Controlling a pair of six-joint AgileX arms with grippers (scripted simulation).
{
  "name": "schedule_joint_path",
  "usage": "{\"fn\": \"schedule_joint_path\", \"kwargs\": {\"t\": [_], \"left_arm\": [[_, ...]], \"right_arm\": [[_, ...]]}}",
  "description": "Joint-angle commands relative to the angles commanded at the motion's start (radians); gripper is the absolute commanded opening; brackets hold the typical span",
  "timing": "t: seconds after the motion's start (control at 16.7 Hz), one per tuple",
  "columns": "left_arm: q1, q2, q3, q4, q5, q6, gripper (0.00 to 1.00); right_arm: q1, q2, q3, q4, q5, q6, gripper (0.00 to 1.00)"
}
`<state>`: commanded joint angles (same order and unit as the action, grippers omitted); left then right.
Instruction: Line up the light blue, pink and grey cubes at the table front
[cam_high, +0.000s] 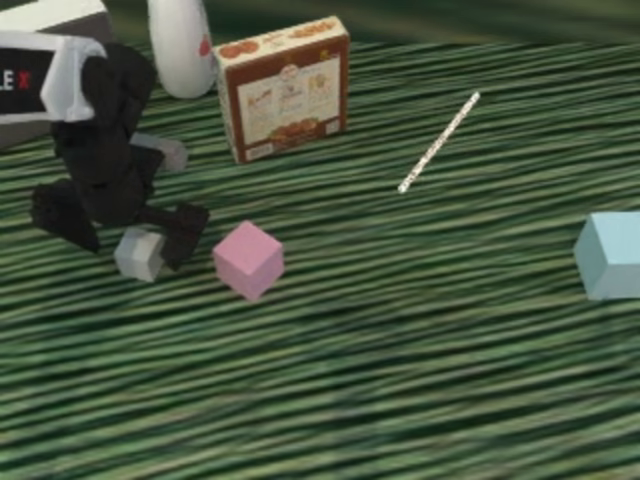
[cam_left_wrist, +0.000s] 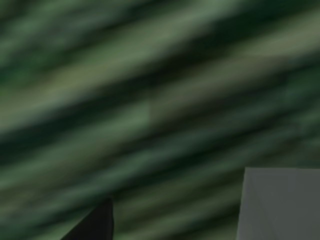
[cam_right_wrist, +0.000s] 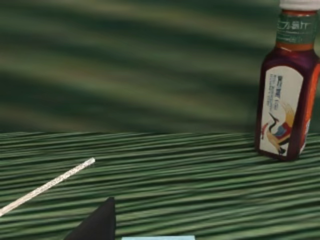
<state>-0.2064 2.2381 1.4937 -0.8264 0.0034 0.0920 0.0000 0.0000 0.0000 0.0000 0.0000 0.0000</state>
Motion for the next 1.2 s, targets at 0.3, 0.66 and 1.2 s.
{"fn": "schedule_joint_path", "kwargs": {"t": [0.3,0.66,1.2], "left_arm": [[0.000,0.000,0.000,0.000,0.000,0.000,0.40],[0.000,0.000,0.000,0.000,0.000,0.000,0.00],[0.001,-0.039,0.017,-0.017,0.003,-0.001,0.00]], "right_arm": [[0.000,0.000,0.000,0.000,0.000,0.000,1.00],[0.000,0.000,0.000,0.000,0.000,0.000,1.00],[0.000,0.000,0.000,0.000,0.000,0.000,1.00]]}}
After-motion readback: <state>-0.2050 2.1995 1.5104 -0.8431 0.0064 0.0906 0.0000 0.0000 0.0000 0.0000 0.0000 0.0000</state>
